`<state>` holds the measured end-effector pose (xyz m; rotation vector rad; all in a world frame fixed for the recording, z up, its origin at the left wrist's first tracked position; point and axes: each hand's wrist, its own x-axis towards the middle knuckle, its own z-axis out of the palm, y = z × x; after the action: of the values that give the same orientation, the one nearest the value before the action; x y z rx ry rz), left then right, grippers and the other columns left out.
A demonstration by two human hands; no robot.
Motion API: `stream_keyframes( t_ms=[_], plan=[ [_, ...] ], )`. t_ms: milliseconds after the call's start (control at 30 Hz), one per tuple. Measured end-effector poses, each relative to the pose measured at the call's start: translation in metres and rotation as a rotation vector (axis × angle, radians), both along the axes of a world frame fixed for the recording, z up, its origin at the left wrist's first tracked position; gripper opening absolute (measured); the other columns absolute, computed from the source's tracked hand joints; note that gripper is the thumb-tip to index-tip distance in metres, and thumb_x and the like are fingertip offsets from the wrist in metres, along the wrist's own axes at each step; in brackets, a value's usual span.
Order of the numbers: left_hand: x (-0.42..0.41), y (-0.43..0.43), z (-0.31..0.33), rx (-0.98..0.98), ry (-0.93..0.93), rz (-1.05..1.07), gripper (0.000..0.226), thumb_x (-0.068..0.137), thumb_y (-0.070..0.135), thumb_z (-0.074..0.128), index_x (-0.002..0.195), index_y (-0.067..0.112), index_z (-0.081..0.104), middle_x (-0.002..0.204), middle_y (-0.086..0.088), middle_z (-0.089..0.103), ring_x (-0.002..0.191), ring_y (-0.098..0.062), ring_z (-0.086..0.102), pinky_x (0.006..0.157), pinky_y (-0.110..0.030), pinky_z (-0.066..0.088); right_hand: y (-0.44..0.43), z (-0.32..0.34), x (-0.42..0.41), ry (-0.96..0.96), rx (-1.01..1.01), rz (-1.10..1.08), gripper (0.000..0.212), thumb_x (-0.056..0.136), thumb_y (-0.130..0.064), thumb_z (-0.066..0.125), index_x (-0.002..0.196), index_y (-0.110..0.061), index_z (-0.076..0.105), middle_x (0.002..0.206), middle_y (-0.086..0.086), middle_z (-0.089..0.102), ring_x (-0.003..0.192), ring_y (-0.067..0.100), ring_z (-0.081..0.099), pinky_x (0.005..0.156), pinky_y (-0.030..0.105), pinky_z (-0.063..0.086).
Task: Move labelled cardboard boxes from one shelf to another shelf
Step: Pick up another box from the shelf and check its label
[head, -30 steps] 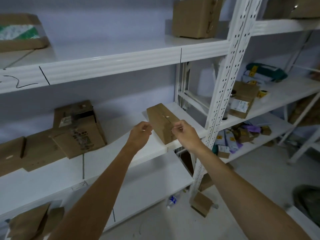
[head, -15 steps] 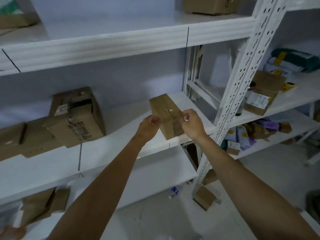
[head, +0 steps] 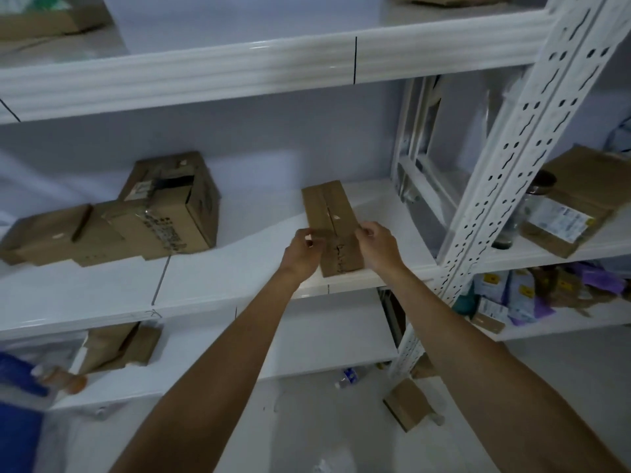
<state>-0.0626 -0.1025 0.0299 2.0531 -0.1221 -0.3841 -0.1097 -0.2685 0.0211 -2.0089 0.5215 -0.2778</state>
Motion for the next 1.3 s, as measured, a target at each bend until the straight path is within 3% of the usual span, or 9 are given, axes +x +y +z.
stream_keyframes(
  t_ms=[100,233,367,633,767,833,933,1033,1300],
  plan=[
    [-0.006,-0.004,-0.002,-0.011,0.021,0.082,0.059,0.104,0.041,0.048,0.155,0.014,0.039,0.144,-0.015,0.06,0.122,-0.033,0.064,0.11,-0.042,0.047,-0.003,-0.006,0.002,-0.02,0.064,0.003,0.029,0.104,-0.024,0.048,0.119,-0.015,0.071,0.121,0.013,0.072,0.098,0.022,0.062,0.088,0.035,0.047],
    [-0.014,-0.006,-0.002,0.071,-0.04,0.118,0.05,0.105,0.039,0.047,0.142,0.008,0.059,0.134,-0.013,0.068,0.122,-0.032,0.064,0.093,-0.029,0.044,-0.004,-0.008,0.002,-0.006,0.077,0.004,0.033,0.103,-0.021,0.048,0.117,-0.008,0.074,0.108,0.013,0.074,0.089,0.026,0.064,0.086,0.038,0.053],
    [-0.014,0.0,0.001,0.11,-0.055,0.113,0.039,0.106,0.035,0.045,0.109,0.007,0.072,0.103,-0.007,0.067,0.098,-0.028,0.063,0.082,-0.028,0.04,-0.006,-0.009,0.004,0.021,0.174,-0.006,0.03,0.102,-0.024,0.05,0.12,-0.011,0.071,0.111,0.009,0.073,0.101,0.028,0.068,0.092,0.042,0.054],
    [-0.009,0.01,-0.002,0.045,0.0,0.076,0.042,0.105,0.036,0.049,0.129,0.005,0.066,0.127,-0.012,0.069,0.117,-0.032,0.064,0.1,-0.039,0.049,-0.002,-0.018,0.01,0.176,0.336,0.055,0.045,0.099,-0.054,0.042,0.087,-0.017,0.066,0.096,0.006,0.071,0.099,0.029,0.068,0.092,0.042,0.051],
    [-0.011,0.008,-0.001,-0.032,0.069,0.017,0.044,0.106,0.033,0.048,0.143,0.01,0.053,0.135,-0.013,0.065,0.124,-0.033,0.061,0.103,-0.039,0.049,0.005,-0.019,0.006,0.206,0.393,0.111,0.049,0.098,-0.059,0.037,0.1,-0.025,0.072,0.108,0.006,0.075,0.102,0.024,0.07,0.099,0.044,0.053],
    [-0.01,0.009,-0.002,-0.094,0.122,0.031,0.042,0.105,0.033,0.05,0.142,0.013,0.054,0.136,-0.011,0.064,0.126,-0.032,0.061,0.108,-0.04,0.048,0.007,-0.017,0.0,0.209,0.444,0.102,0.048,0.099,-0.061,0.037,0.102,-0.028,0.071,0.107,0.002,0.076,0.097,0.018,0.07,0.087,0.037,0.054],
    [-0.009,0.013,-0.001,-0.165,0.185,0.037,0.029,0.107,0.03,0.047,0.132,0.019,0.057,0.133,-0.011,0.066,0.124,-0.034,0.063,0.093,-0.036,0.049,0.007,-0.015,-0.008,0.253,0.532,0.12,0.051,0.097,-0.071,0.037,0.105,-0.031,0.069,0.09,-0.016,0.075,0.083,0.005,0.07,0.07,0.026,0.044],
    [-0.009,0.022,-0.002,-0.231,0.234,0.058,0.032,0.107,0.027,0.047,0.136,0.017,0.057,0.121,-0.009,0.067,0.11,-0.03,0.065,0.094,-0.036,0.048,0.006,-0.017,-0.014,0.304,0.547,0.147,0.059,0.091,-0.08,0.039,0.126,-0.038,0.06,0.105,-0.016,0.064,0.102,0.013,0.06,0.093,0.04,0.04],
    [-0.01,0.047,0.024,-0.337,0.167,0.057,0.029,0.106,0.027,0.052,0.134,0.021,0.059,0.107,0.0,0.07,0.103,-0.024,0.065,0.104,-0.042,0.046,0.018,-0.007,-0.014,0.222,0.666,0.109,0.043,0.079,-0.081,0.061,0.098,-0.042,0.064,0.105,-0.007,0.068,0.101,0.019,0.066,0.097,0.041,0.048]
  ],
)
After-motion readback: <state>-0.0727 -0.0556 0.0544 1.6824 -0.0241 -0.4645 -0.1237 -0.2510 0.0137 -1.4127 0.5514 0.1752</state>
